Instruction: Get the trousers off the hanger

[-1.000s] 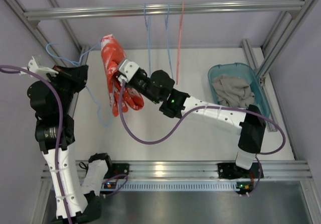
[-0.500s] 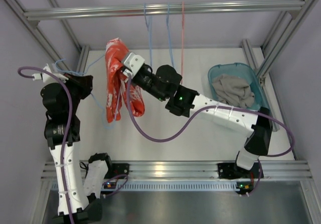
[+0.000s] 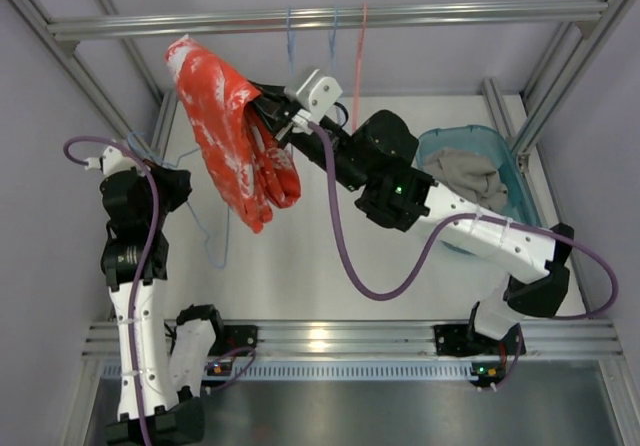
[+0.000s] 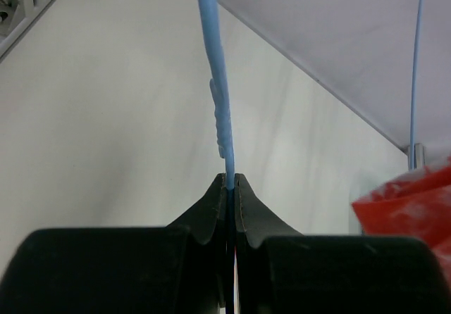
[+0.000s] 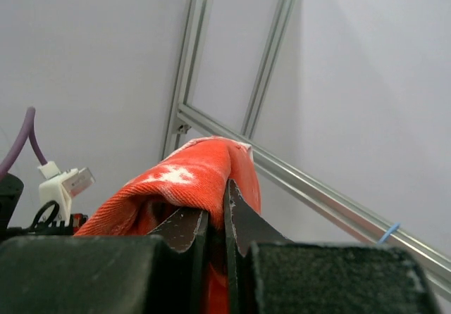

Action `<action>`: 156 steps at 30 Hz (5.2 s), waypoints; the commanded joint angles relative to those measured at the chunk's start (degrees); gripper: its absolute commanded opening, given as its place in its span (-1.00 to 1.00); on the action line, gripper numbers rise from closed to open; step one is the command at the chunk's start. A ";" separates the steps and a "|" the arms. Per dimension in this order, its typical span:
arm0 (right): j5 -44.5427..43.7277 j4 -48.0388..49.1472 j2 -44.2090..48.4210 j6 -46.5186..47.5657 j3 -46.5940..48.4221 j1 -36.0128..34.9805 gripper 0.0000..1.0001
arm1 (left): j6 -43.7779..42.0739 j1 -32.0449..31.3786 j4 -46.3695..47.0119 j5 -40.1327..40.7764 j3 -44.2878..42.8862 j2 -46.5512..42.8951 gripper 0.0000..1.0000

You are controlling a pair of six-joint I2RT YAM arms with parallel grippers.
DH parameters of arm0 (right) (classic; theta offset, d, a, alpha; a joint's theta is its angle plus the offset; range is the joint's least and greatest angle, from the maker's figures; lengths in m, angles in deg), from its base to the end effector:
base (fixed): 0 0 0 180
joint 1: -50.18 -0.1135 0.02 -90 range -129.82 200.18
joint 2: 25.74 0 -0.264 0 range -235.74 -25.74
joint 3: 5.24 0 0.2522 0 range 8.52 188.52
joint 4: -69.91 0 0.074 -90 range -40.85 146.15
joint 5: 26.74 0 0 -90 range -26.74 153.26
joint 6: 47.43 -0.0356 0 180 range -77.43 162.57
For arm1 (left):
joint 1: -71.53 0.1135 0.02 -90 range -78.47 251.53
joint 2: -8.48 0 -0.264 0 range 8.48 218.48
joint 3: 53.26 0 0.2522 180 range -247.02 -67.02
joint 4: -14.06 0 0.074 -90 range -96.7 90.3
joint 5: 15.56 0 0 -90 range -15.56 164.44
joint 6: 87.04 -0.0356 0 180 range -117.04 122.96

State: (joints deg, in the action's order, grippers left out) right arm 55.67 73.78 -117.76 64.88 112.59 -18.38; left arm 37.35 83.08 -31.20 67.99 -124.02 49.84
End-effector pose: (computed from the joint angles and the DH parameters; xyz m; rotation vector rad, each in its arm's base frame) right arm 0.1328 0.3253 0.5413 -0.6784 0.8400 0.6596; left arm 0.1446 0.0255 0.3819 -0.6534 1.7446 -0.3812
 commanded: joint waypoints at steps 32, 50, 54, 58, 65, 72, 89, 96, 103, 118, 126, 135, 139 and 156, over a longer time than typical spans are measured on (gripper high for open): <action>-11.11 -19.98 54.29 -15.79 -26.71 41.26 -1.00 | -1.78 -0.04 7.07 -7.34 -2.86 0.38 -1.00; -27.29 -27.66 60.58 -12.12 -49.04 62.84 -1.00 | -5.74 -0.12 7.34 -9.62 -4.80 -1.81 -1.00; -26.95 -19.31 52.67 -12.89 -53.71 62.75 -1.00 | -7.40 -0.12 7.34 -9.98 -5.15 -3.57 -1.00; -23.00 -12.28 37.15 -16.76 -52.05 62.67 -1.00 | -9.16 -0.04 7.25 -11.46 -6.46 -4.27 -1.00; -15.53 -4.27 18.22 -21.86 -46.25 61.70 -1.00 | -14.43 -0.04 6.29 -19.03 -8.48 -4.80 -1.00; -11.75 -8.12 12.75 -25.11 -42.55 61.70 0.26 | -24.27 -0.04 3.56 -20.88 -12.43 -0.24 -1.00; -1.99 -29.57 32.61 -26.00 -38.68 62.23 0.99 | -35.33 -11.80 3.56 -7.10 -36.25 27.26 -1.00; 2.58 -34.59 37.27 -23.98 -34.91 63.10 0.99 | -32.74 -18.75 6.28 0.48 -46.96 37.20 -1.00; 5.75 -37.14 36.84 -23.01 -31.21 63.19 0.99 | -31.58 -19.64 6.46 2.77 -54.18 45.82 -1.00; 7.24 -37.84 36.74 -23.54 -31.91 63.11 0.99 | -31.49 -20.08 6.37 3.91 -43.21 43.02 -0.75; 8.72 -38.37 37.71 -24.15 -32.09 63.11 0.99 | -32.11 -20.16 6.37 5.05 -38.90 39.06 0.48; 11.02 -38.72 39.38 -22.83 -31.21 63.11 0.99 | -28.85 -20.16 5.75 1.18 -39.26 30.89 0.97; 12.25 -39.07 40.17 -22.83 -31.65 63.11 0.99 | -28.24 -20.08 5.23 0.22 -36.44 24.13 0.97; 25.34 -42.50 53.70 -26.17 -48.78 63.11 0.99 | -27.62 -3.47 -6.63 -2.95 -13.06 -1.63 0.97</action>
State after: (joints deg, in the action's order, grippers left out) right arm 76.82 31.14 -65.79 40.51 64.64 43.98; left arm 9.90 78.14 -35.38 63.90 -138.31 50.89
